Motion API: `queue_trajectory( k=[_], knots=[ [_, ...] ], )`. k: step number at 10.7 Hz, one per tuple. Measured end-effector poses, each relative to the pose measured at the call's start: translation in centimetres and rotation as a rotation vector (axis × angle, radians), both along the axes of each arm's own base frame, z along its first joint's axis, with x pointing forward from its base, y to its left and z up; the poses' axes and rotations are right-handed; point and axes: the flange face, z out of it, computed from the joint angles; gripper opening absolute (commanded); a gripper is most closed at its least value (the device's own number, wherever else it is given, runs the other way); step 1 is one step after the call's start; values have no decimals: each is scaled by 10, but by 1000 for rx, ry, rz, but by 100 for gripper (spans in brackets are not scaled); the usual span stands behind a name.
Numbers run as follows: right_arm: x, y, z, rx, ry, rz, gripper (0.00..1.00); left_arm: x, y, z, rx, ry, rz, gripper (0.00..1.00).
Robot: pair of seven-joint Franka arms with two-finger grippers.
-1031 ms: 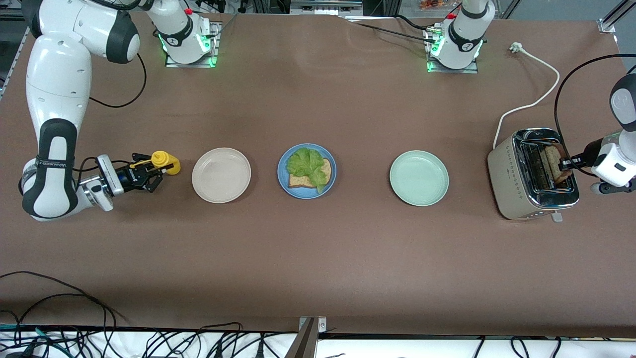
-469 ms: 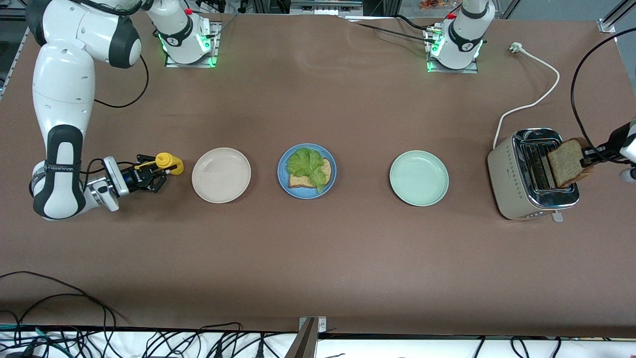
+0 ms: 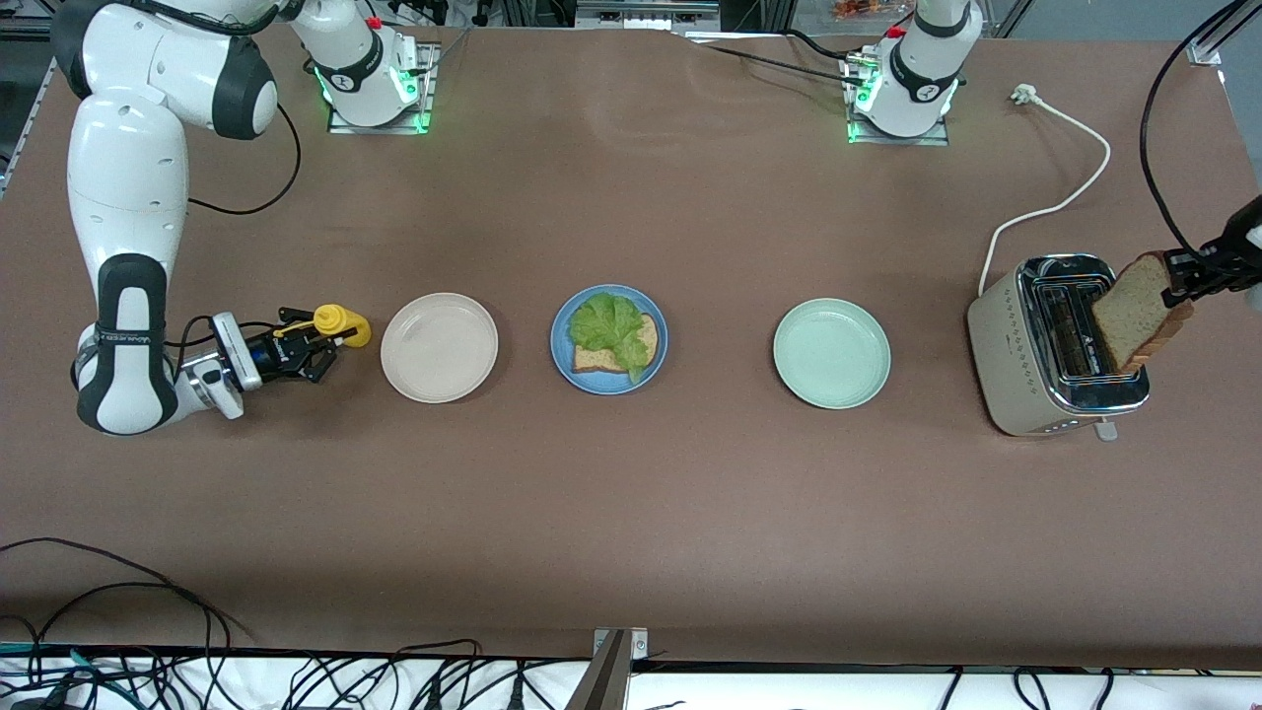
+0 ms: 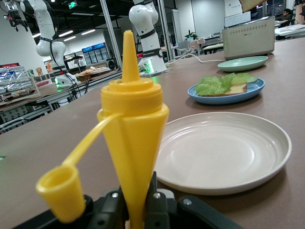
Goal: Make sandwich in blue plate with both arms
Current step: 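Lift the second bread slice out of the toaster with the left gripper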
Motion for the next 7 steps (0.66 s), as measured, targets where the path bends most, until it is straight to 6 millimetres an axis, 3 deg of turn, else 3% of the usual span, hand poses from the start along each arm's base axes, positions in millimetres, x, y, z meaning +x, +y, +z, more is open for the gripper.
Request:
queue_trajectory(
  k=[1, 2, 3, 4, 7],
  knots=[
    [0, -1, 0, 1, 0, -2, 23, 1, -18, 4, 1, -4, -31, 0],
    [0, -2, 0, 1, -1, -3, 75, 3, -40, 5, 2, -4, -67, 0],
    [0, -2, 0, 1, -1, -3, 89, 5, -63, 3, 1, 1, -105, 0],
    [0, -2, 0, 1, -1, -4, 95, 6, -89, -2, -29, 10, -132, 0],
    [2, -4, 2, -4, -7, -4, 95, 2, -167, -16, -118, 36, -156, 0]
  ],
)
